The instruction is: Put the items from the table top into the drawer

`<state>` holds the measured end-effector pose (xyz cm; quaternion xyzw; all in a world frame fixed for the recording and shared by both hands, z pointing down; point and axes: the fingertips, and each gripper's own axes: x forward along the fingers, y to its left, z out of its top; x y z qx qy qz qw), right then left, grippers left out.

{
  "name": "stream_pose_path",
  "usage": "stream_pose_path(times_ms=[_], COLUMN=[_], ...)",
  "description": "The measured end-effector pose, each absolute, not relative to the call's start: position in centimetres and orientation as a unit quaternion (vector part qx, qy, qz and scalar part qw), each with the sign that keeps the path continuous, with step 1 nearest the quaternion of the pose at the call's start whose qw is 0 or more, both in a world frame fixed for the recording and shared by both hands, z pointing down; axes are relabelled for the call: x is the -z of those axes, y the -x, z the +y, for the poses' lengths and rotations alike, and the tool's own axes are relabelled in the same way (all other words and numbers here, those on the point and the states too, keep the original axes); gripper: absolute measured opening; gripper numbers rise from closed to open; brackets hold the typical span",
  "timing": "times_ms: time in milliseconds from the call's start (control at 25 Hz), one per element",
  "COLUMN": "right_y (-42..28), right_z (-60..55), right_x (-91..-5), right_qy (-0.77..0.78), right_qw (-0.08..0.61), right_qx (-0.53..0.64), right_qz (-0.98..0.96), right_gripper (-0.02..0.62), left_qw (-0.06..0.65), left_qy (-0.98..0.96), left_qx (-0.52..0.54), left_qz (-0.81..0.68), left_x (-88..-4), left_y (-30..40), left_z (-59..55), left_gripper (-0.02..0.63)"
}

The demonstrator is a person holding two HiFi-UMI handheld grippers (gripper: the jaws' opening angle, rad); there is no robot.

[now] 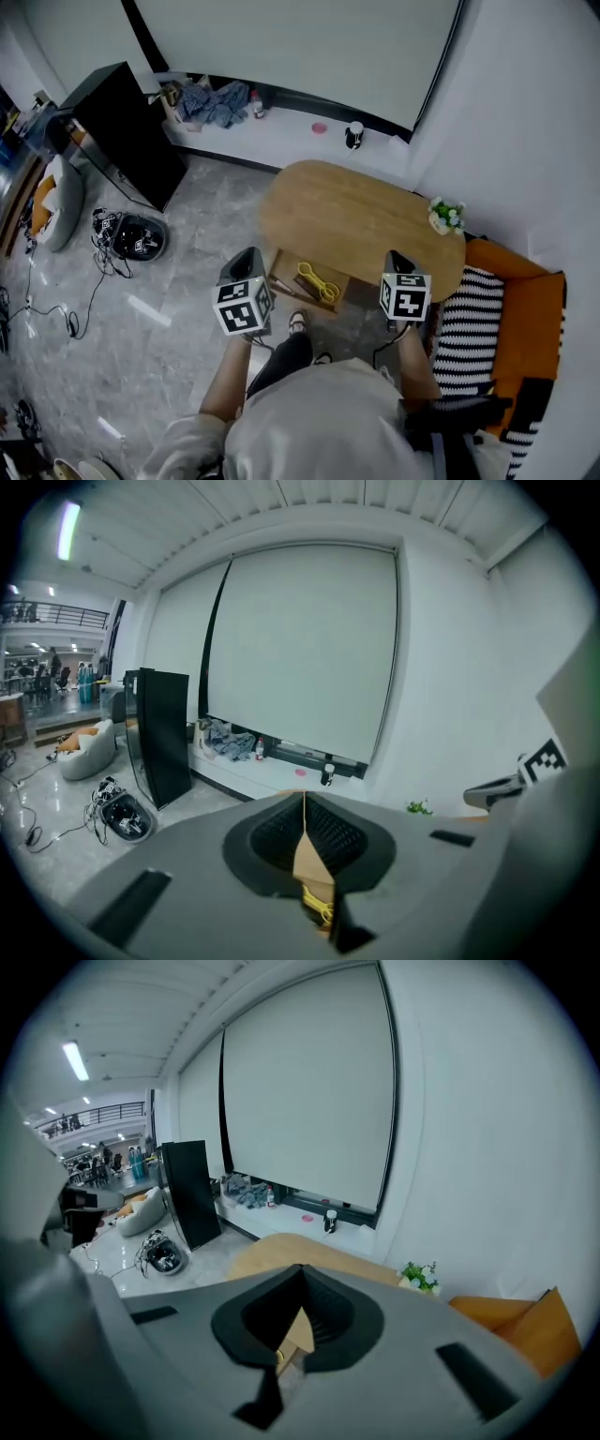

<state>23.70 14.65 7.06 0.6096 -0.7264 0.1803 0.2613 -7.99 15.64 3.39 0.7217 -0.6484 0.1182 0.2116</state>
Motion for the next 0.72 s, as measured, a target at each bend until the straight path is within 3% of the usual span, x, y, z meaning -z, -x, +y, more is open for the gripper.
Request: stream_pose_path(times_ms=[720], right_y=[-25.0], right_z=[13.3], right_x=[-5.2], right_qy=[-0.611], right_qw=[0.234], right_qx=[-0.175], right_qz=[-0.735], right_gripper=[-0.008], left_qw=[0.204], left_qy=[-0.720], left_qx=[-0.113], left_qz=[-0.654], left_x=[-2.5], left_y=[6.8], left_z=[14.3], left_gripper=[0.011])
